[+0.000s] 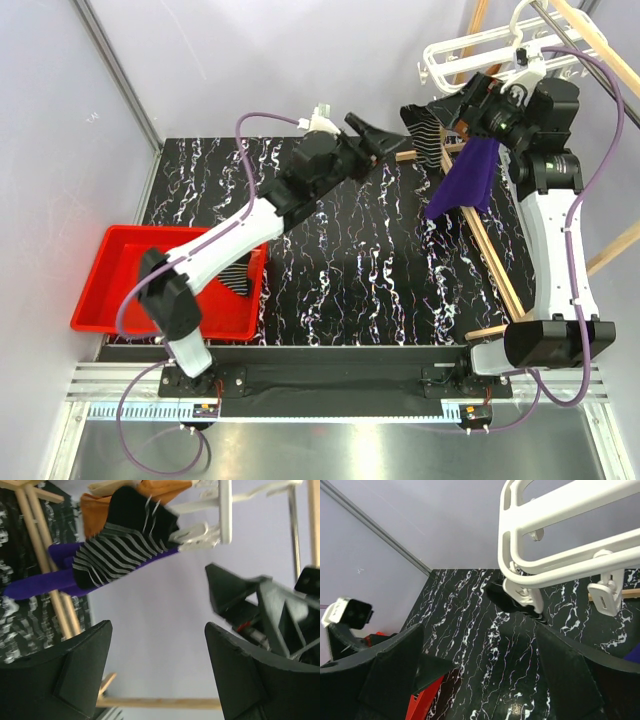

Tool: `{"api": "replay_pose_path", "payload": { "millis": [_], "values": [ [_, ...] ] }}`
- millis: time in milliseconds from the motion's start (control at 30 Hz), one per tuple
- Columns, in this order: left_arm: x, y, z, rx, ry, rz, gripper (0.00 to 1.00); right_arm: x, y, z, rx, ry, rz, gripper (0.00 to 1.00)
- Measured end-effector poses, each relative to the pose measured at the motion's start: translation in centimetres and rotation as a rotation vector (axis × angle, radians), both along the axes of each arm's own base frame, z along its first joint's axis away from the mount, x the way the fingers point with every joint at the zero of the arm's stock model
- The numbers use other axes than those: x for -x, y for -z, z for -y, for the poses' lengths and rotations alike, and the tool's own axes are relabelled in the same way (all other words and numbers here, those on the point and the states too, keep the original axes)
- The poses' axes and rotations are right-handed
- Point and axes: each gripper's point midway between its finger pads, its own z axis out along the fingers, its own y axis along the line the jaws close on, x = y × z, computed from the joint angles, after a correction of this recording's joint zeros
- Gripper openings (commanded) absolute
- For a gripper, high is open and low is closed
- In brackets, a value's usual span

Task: Clip the socks to the hanger
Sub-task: Rotate the hanger at the clothesline.

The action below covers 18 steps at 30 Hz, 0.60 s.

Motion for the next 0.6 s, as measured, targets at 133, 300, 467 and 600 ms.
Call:
{"api": "replay_pose_path", "payload": {
  "millis": [133, 300, 467, 600],
  "values": [
    [3.1, 0.8, -2.4, -0.112, 0.054, 0.076, 0.79, 0.7, -0.3, 0.3, 0.004, 0.02, 0.001, 0.91],
    [7.4, 1.4, -6.0, -0.217, 0.11, 0.173, 0.79, 2.2, -1.1, 0.7, 0.022, 0.048, 0.023, 0.84],
    [11.4, 2.8, -10.2, -0.328, 0.136, 0.237, 0.77, 2.9, -0.7, 2.0, 0.032, 0.127, -0.001, 0.78],
    [14.0, 4.2, -13.7, -0.404, 0.129, 0.257, 0.77, 3.0, 1.0, 2.6, 0.03, 0.171, -0.093, 0.82]
  ]
}}
